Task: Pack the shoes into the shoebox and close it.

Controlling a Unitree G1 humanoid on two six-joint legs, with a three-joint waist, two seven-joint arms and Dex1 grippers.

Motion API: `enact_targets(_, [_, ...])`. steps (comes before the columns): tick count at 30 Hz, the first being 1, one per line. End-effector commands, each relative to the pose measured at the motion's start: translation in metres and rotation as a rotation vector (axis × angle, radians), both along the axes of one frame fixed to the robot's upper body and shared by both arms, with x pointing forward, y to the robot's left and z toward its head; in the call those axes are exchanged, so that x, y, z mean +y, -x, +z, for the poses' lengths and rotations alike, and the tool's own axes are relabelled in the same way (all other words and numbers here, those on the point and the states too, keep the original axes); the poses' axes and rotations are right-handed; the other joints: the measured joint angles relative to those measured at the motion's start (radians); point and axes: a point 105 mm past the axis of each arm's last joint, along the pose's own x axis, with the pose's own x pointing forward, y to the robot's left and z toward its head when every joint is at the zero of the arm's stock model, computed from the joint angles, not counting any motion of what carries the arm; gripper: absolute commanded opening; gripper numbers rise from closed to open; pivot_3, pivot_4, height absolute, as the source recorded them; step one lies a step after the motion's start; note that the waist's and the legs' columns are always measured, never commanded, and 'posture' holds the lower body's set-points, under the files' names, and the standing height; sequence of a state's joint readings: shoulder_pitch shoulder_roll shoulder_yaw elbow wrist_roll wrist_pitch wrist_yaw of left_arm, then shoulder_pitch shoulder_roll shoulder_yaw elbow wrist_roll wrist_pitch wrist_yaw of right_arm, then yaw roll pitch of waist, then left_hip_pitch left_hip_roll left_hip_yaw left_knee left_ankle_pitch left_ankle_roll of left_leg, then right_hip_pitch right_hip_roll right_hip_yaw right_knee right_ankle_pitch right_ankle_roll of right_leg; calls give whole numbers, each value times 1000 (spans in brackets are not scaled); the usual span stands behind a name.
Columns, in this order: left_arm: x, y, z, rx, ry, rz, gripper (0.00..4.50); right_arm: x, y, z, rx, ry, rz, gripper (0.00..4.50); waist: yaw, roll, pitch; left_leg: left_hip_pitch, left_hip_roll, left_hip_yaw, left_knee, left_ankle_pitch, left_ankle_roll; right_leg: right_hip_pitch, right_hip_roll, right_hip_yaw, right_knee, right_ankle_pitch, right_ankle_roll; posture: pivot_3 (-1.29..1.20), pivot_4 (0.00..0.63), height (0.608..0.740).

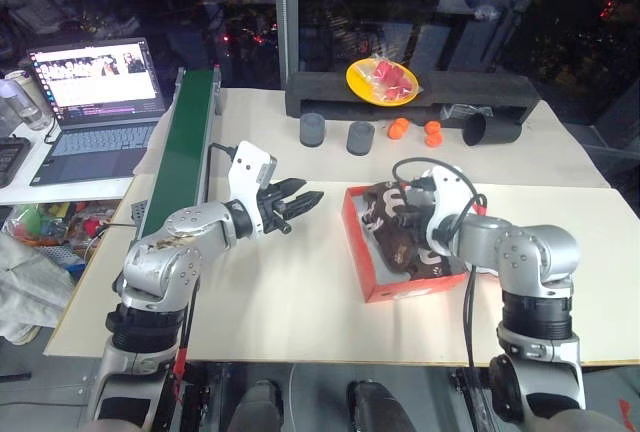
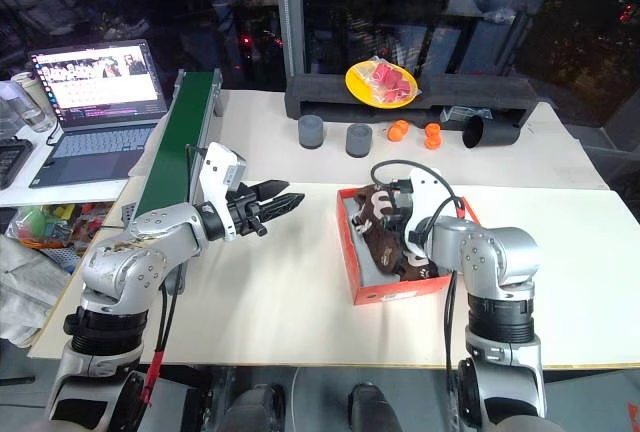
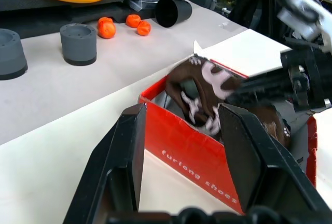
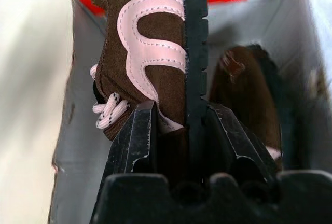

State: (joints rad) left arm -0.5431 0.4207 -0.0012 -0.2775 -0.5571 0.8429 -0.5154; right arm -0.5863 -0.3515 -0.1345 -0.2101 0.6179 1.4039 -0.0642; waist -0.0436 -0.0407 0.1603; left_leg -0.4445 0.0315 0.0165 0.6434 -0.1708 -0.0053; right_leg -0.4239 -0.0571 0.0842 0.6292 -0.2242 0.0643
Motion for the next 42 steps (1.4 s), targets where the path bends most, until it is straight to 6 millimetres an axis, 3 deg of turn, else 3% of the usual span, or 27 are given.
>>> enact_targets(1, [-3,3,12,-52,20,-8,2323,6,5,-14,36,64,30,1407,0,0,0,0,0,0,0,0,0,0,0,0,0,0,0,0,150,740])
enact_targets(6, [-5,2,11,-50,14,-13,2323,6,9,-41,99,127,56,1407,3,0,0,1,0,0,0,0,0,1,0,0,0,0,0,0,150,740])
enact_targets(9, [-7,4,9,-54,-7,-32,2361,5,7,-43,86,124,54,2049,5,-1,-1,2,0,0,0,0,0,3,0,0,-1,0,0,0,150,740])
enact_targets(11, [-9,6,7,-55,-18,-50,2361,4,4,-36,54,128,49,2826,5,-1,-1,3,0,0,0,0,0,3,0,0,0,0,0,0,150,740])
enact_targets(14, [-9,9,5,-64,-35,-75,2361,0,-3,-9,-36,107,27,3756,6,-1,-1,3,0,0,0,0,0,2,0,0,0,0,0,0,150,740])
enact_targets(18, [-10,14,5,-75,-47,-123,2361,-3,-5,40,-170,34,26,3756,6,0,-1,1,0,0,0,0,0,1,0,0,0,0,0,0,150,740])
enact_targets(22, [-15,25,2,-80,-68,-229,2361,-14,7,94,-280,-117,17,3756,4,0,-1,1,0,0,0,0,0,0,0,0,0,0,0,0,150,740])
enact_targets(25, [-18,28,2,-90,-80,-280,2361,-32,15,109,-321,-187,-22,3756,7,0,-1,1,0,0,0,0,0,0,0,-1,0,0,0,0,150,740])
enact_targets(27, [-21,30,1,-91,-84,-312,2361,-51,21,101,-306,-139,-88,3250,10,0,-1,1,0,-1,0,0,0,1,0,-2,-1,0,0,0,150,740])
enact_targets(31, [-29,34,-4,-89,-91,-378,2361,-101,45,58,-168,55,-253,2113,27,0,-1,0,-1,0,0,0,0,1,-2,-1,-2,-1,0,0,150,740])
enact_targets(34, [-34,34,-7,-85,-88,-403,2361,-119,66,44,-120,165,-294,974,27,2,-1,-1,-1,1,0,0,0,0,-2,0,-3,-1,0,0,150,740])
enact_targets(37, [-39,32,-9,-79,-82,-422,2361,-136,93,34,-49,391,-296,34,19,5,-2,1,-1,2,0,0,0,1,-1,1,-1,-1,0,0,150,740])
enact_targets(40, [-44,31,-10,-77,-78,-442,2361,-142,109,21,39,546,-259,34,16,6,-3,3,-1,2,0,0,1,2,-1,2,-1,-2,1,0,150,740])
enact_targets(42, [-46,30,-11,-79,-79,-449,2361,-139,114,1,115,576,-228,34,5,5,-3,4,0,3,0,0,1,3,0,4,-1,-3,1,0,150,740])
